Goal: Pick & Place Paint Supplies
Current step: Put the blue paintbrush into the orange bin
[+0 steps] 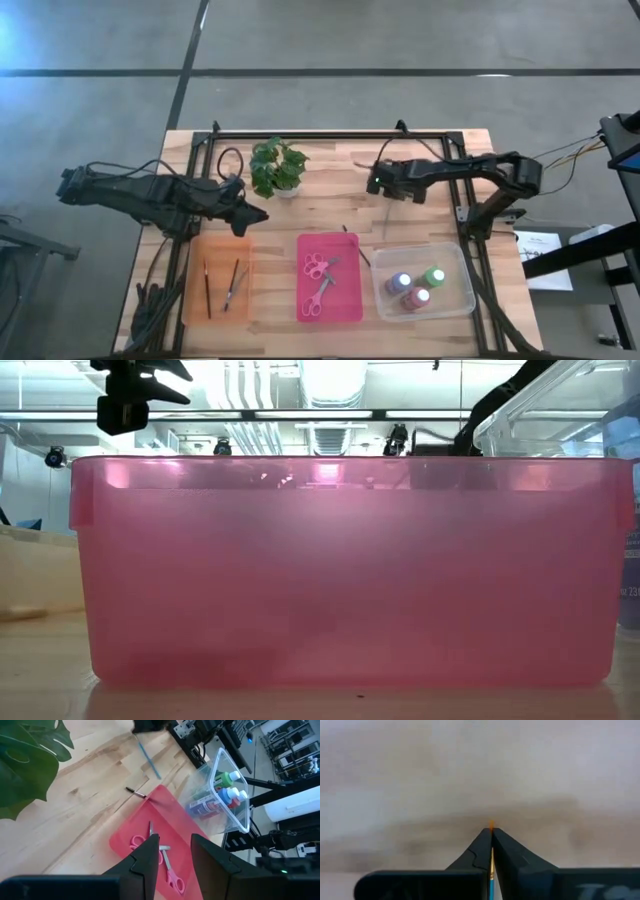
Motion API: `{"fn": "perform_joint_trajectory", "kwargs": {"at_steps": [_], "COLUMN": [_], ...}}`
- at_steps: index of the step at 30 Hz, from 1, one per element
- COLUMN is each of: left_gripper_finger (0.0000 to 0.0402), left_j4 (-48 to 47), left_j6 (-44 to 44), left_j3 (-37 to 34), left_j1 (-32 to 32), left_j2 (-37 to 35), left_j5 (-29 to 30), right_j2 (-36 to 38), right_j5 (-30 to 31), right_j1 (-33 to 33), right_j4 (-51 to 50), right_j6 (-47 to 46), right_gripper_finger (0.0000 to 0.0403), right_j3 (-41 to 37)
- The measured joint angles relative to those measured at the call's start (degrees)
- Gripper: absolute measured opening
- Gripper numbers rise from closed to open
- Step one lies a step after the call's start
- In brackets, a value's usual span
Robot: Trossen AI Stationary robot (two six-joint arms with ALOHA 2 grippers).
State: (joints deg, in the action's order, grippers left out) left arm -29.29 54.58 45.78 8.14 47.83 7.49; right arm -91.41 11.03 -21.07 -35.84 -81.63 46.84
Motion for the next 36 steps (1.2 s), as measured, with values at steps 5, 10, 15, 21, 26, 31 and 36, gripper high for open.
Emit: {"fn": "perform_joint_trajectory", "kwargs": {"at_steps": [5,10,15,21,26,31,36], "left_gripper_finger": [0.0121,0.0121,0.0121,0.0124,0.0148,0.0189,0.0202], "left_j4": [1.51,16.87,29.19,30.45,32.09,31.59,31.72], "left_j6": [-1.1,-13.55,-25.54,-27.17,-30.19,-33.02,-35.16], "left_j3": [0.02,0.0,1.13,6.1,14.03,22.85,29.24], "left_j1": [0.0,0.0,-2.28,-8.73,-10.63,-10.75,-10.75], "left_j2": [0.0,0.02,2.42,10.72,20.74,29.94,34.83], "left_j5": [-0.02,0.42,2.38,-3.47,-8.28,-12.03,-13.72], "right_j2": [13.05,26.17,32.97,34.05,29.37,22.93,19.72], "right_j5": [3.15,5.4,5.59,4.54,0.34,-4.43,-5.11], "right_j1": [5.23,12.06,12.6,12.83,12.98,13.04,13.66], "right_j4": [12.03,33.24,36.63,37.91,37.81,36.93,31.05], "right_j6": [8.28,25.69,31.79,40.18,46.6,50.8,53.83], "right_gripper_finger": [0.0008,0.0008,0.0008,0.0008,0.0008,0.0008,0.0008], "right_j3": [0.41,0.46,2.29,9.32,17.67,25.99,32.42]}}
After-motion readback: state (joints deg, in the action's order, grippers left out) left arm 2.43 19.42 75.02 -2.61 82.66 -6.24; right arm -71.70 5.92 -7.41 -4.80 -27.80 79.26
